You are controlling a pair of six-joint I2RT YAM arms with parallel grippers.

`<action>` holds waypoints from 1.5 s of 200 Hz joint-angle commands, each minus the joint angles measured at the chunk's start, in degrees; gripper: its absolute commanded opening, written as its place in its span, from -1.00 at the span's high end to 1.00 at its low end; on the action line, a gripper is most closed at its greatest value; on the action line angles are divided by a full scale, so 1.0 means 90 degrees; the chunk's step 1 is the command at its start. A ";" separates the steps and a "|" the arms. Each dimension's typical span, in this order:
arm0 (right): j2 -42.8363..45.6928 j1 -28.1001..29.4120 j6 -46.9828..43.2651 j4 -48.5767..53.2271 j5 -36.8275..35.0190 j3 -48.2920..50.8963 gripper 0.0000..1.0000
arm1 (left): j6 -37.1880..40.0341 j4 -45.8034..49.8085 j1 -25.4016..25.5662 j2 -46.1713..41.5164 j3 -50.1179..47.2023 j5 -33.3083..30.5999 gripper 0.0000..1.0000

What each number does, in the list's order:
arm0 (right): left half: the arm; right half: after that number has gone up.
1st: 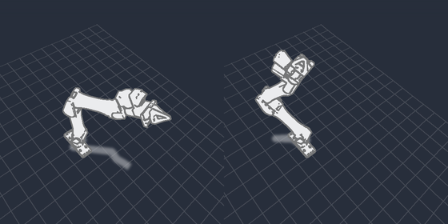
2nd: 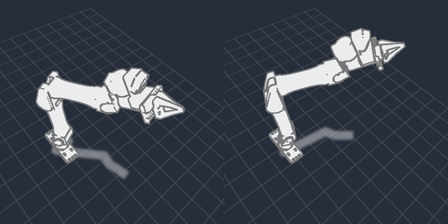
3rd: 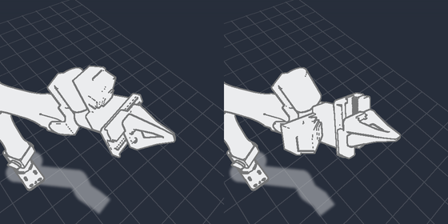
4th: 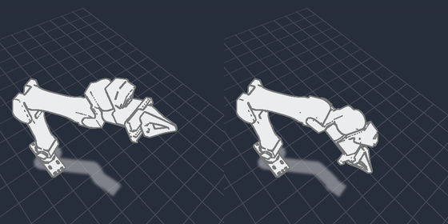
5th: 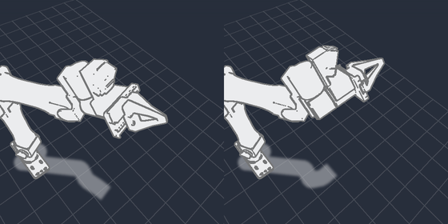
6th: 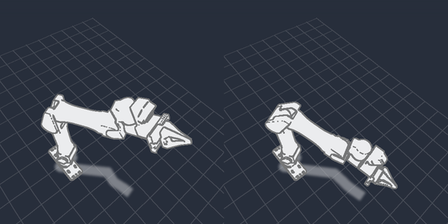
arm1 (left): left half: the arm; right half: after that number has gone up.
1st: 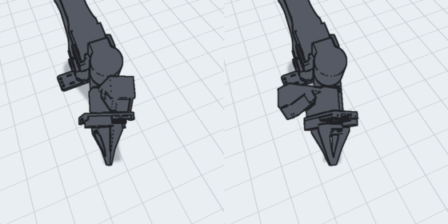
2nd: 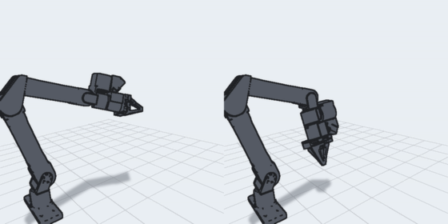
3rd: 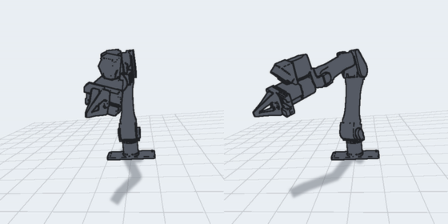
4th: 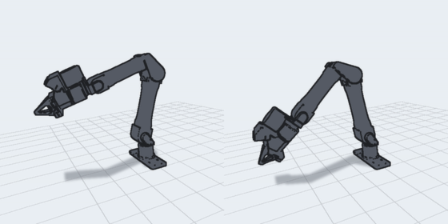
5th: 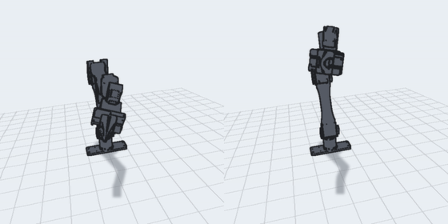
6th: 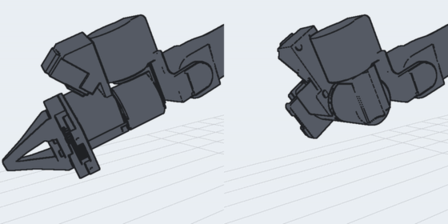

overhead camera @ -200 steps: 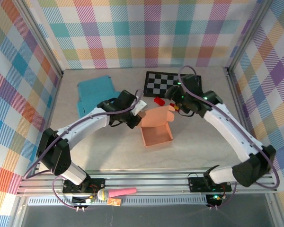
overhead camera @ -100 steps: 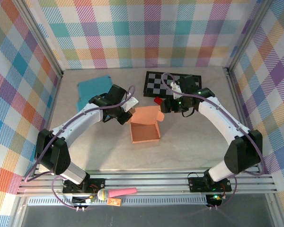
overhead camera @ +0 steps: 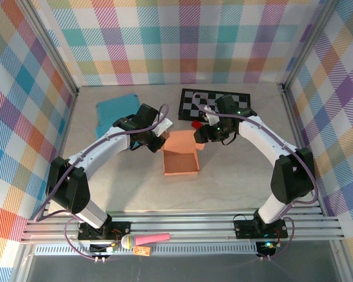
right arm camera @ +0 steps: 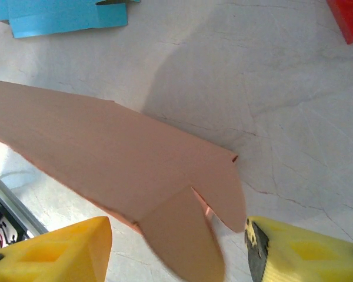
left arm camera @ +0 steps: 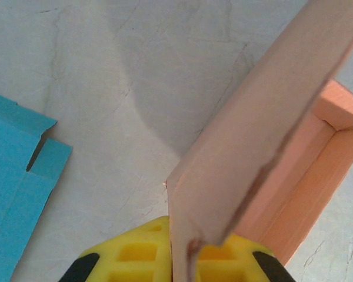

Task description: Fold the paper box

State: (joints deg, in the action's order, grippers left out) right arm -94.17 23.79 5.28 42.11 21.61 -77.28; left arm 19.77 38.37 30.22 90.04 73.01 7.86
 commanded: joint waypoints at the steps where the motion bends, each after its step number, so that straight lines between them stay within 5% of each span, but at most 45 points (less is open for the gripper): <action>1: 0.0016 0.0032 0.0142 -0.0217 0.0406 0.0100 -0.24 | -0.0351 -0.0218 -0.0027 0.0000 -0.0037 0.0071 0.74; 64: 0.0030 0.0120 0.0668 -0.0450 0.0465 0.0201 -0.25 | -0.0970 -0.0409 -0.0027 -0.0040 -0.0175 0.0096 0.58; 106: 0.0503 0.0111 0.1234 -0.0586 0.0336 0.0160 -0.37 | -0.1647 -0.0582 -0.0037 -0.0341 -0.0288 0.0329 0.24; 166: 0.0715 -0.0070 0.3000 -0.1055 0.0099 0.0033 -0.48 | -0.2479 -0.0711 -0.0037 -0.0463 -0.0343 0.0679 0.08; 215: -0.0079 -0.0404 0.4847 0.0028 -0.0302 -0.0906 -0.42 | -0.3266 -0.0736 -0.0122 -0.0708 0.0006 0.0821 -0.01; 268: -0.1176 -0.0462 0.5322 0.1053 0.0180 -0.1835 -0.36 | -0.4908 -0.0956 -0.0542 -0.1019 0.0026 0.1205 -0.17; 300: -0.1552 -0.0464 0.5376 0.1072 0.0631 -0.1859 -0.28 | -0.6206 -0.0754 -0.1452 -0.0860 -0.0066 0.1524 -0.24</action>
State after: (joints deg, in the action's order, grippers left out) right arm -106.67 19.46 51.55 47.77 22.79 -93.01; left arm -24.29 30.74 22.98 81.67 72.16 18.46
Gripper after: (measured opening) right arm 0.651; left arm 0.586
